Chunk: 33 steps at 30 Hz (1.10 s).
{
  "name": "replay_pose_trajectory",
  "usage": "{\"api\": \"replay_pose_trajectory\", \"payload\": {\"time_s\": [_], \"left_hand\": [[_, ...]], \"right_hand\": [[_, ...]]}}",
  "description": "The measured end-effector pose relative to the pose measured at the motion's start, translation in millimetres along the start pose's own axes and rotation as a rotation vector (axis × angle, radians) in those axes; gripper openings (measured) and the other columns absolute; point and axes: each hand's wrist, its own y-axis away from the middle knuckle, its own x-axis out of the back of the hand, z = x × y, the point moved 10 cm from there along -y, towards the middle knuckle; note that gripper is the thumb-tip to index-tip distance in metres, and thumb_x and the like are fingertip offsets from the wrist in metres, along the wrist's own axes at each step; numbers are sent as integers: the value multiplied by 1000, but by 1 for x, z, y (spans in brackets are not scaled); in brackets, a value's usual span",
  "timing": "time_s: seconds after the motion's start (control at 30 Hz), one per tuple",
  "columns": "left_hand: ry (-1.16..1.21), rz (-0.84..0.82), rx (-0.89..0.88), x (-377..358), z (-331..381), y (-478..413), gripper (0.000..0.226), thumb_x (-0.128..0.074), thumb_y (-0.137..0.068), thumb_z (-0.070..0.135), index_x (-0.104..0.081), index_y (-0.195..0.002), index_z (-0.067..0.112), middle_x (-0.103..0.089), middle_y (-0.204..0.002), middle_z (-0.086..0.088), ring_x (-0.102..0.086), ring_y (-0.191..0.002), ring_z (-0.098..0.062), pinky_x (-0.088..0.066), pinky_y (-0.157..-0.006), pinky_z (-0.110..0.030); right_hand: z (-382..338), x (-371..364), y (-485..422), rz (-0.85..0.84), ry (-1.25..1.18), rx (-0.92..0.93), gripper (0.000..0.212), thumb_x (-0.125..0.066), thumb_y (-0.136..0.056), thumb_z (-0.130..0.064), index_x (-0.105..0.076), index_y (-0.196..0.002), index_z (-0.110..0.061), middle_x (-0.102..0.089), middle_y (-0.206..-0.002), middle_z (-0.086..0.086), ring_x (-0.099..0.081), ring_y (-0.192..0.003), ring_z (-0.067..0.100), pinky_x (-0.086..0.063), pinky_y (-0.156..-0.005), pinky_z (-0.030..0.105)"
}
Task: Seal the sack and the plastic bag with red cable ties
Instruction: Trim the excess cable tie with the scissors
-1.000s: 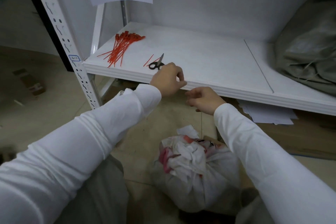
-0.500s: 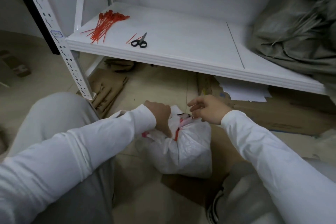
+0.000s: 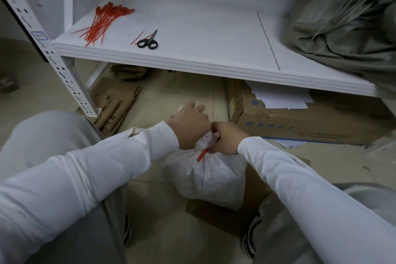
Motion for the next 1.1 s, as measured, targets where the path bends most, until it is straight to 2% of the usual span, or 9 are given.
{"api": "replay_pose_trajectory", "payload": {"time_s": [0.1,0.27,0.4,0.47,0.6,0.73,0.9,1.0,1.1], "left_hand": [[-23,63,-50,2,3,3,22,-59,-84,24,-62,-105,19,-64,-92,0,-48,-96,-23,-38,-83,-37],[0,131,-60,7,-4,9,29,-56,-82,22,-59,-110,19,-63,-93,0,-47,-96,-23,-37,-81,-35],[21,177,-21,14,-15,13,33,-55,-79,21,-57,-112,18,-61,-96,0,-46,-97,-24,-37,-83,-36],[30,227,5,19,-23,15,35,-57,-77,20,-57,-112,18,-60,-93,0,-46,-97,-24,-38,-82,-36],[-5,369,40,34,-37,22,35,-61,-64,16,-62,-99,19,-63,-84,1,-50,-90,-24,-41,-75,-35],[-69,402,18,35,-37,25,35,-63,-58,10,-64,-92,20,-63,-80,0,-51,-88,-26,-43,-75,-37],[-68,415,35,36,-39,22,34,-67,-51,9,-64,-84,18,-62,-77,1,-49,-84,-24,-39,-68,-34],[-66,382,39,27,-31,19,37,-69,-56,12,-64,-92,18,-62,-82,0,-49,-86,-24,-39,-68,-34],[-54,364,32,18,-27,15,34,-68,-55,8,-64,-87,15,-62,-79,-3,-52,-85,-26,-43,-68,-36]], "right_hand": [[-1,-4,-7,26,1,-15,38,-66,-85,-31,-52,-118,-18,-63,-110,7,-60,-100,25,-49,-88,36],[-5,0,-16,58,5,-17,34,-67,-84,-31,-56,-114,-17,-63,-112,8,-60,-98,26,-49,-86,36],[-12,13,-15,146,31,10,19,-65,-86,-30,-53,-98,-22,-65,-104,6,-56,-84,21,-41,-72,30],[-16,21,-13,204,24,22,19,-64,-86,-31,-55,-100,-21,-65,-102,5,-59,-87,23,-41,-71,30],[-17,35,-8,298,-93,38,32,-68,-81,-37,-59,-109,-22,-67,-104,3,-62,-93,26,-48,-76,34],[-4,26,-14,198,-303,39,45,-72,-79,-29,-57,-121,-23,-65,-111,1,-62,-100,21,-51,-88,34],[19,-18,-29,17,-1,-89,89,-79,-71,-23,-27,-144,-24,-43,-139,9,-46,-126,33,-42,-104,47],[32,-32,-36,39,-6,-135,95,-82,-68,-28,-25,-145,-26,-43,-143,10,-44,-129,33,-40,-107,45],[40,-39,-39,60,38,-147,86,-78,-73,-36,-27,-140,-23,-49,-136,12,-50,-121,34,-46,-98,43]]}}
